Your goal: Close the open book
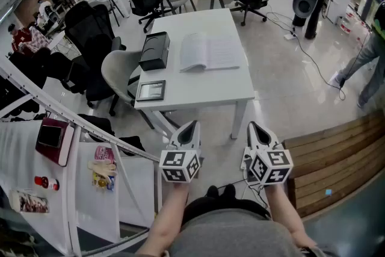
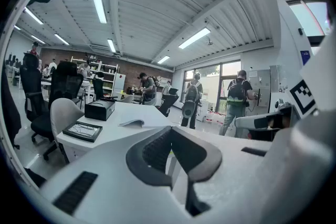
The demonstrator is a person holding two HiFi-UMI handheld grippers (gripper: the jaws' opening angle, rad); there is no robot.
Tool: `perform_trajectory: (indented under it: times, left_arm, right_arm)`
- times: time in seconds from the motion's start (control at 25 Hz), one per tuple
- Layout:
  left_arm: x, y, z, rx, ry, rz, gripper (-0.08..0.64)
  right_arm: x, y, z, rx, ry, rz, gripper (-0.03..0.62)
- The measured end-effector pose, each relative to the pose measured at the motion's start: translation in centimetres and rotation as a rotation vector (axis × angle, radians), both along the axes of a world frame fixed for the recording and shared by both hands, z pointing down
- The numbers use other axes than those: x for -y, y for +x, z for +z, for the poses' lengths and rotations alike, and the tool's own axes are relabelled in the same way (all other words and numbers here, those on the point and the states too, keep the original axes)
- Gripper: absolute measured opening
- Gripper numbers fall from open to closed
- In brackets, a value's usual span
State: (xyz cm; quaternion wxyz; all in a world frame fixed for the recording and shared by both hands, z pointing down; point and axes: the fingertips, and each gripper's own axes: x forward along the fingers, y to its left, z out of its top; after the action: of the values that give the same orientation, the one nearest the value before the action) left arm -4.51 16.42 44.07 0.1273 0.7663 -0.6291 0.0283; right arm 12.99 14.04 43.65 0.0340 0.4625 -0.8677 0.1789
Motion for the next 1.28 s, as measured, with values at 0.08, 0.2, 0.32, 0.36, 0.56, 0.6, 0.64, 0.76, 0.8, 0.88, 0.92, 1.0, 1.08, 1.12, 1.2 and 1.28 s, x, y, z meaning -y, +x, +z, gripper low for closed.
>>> perform_trajectory:
  times: [0.08,0.2,0.32,0.36,0.56,0.6,0.64,0.76,0.8,0.88,0.92,1.0,1.08,1.12,1.2,1.28]
  left_arm:
    - [0.2,0.4,0.1,0.005,-0.008,-0.002,0.006]
    - [0.2,0.6,0.3,0.021,-0.019,-0.014,0.006]
    - [0.2,0.8,0.5,0.023,-0.023,-0.032,0.006]
    - [0.2,0.9,0.4,0.007,-0.022,-0.040,0.006]
    - [0.0,0.9,0.1,-0.100,-0.025,-0.058,0.006]
    - [0.0,1.0,0.1,-0.095,-0.028,-0.060,0.008]
    - [0.0,1.1,0.0,-0.086,-0.030,-0.062,0.008]
    - [0.1,1.1,-0.1,-0.062,-0.035,-0.069,0.008]
    - [0.2,1.1,0.0,-0.058,-0.039,-0.071,0.008]
    - [0.3,1.1,0.3,-0.050,-0.048,-0.074,0.008]
    - [0.4,1.0,0.4,-0.046,-0.051,-0.073,0.008]
    - [0.8,1.0,0.7,-0.043,-0.054,-0.067,0.008]
    - [1.3,1.0,0.7,-0.040,-0.052,-0.060,0.022]
    - [1.6,0.9,0.7,-0.040,-0.051,-0.058,0.035]
    - [2.5,0.6,0.7,-0.047,-0.051,-0.057,0.052]
    - [3.4,0.1,0.9,-0.057,-0.054,-0.059,0.060]
  right_arm:
    - [0.1,0.5,0.2,0.000,-0.001,0.002,0.003]
    - [0.3,1.0,0.4,0.002,0.000,-0.003,0.003]
    - [0.5,1.4,0.5,0.005,0.004,-0.015,0.003]
    - [0.6,1.6,0.4,0.007,0.004,-0.017,0.005]
    - [0.5,2.3,0.4,0.013,-0.006,-0.020,0.005]
    - [0.4,2.5,0.5,0.013,-0.011,-0.023,0.005]
    - [0.4,2.6,0.6,0.014,-0.014,-0.026,0.005]
    - [0.6,2.6,0.4,0.019,-0.009,-0.028,0.005]
    - [0.7,2.6,0.3,0.022,-0.007,-0.027,0.005]
    - [0.8,2.5,0.3,0.029,-0.008,-0.028,0.005]
    - [0.9,2.5,0.4,0.031,-0.010,-0.028,0.005]
    - [1.1,2.6,0.6,0.029,-0.015,-0.025,0.005]
    - [1.5,2.7,0.6,0.026,-0.016,-0.020,0.005]
    - [1.8,2.7,0.5,0.026,-0.014,-0.017,0.005]
    - [2.6,2.6,0.3,0.029,-0.009,-0.013,0.005]
    - [3.7,2.3,0.3,0.029,-0.007,-0.008,0.005]
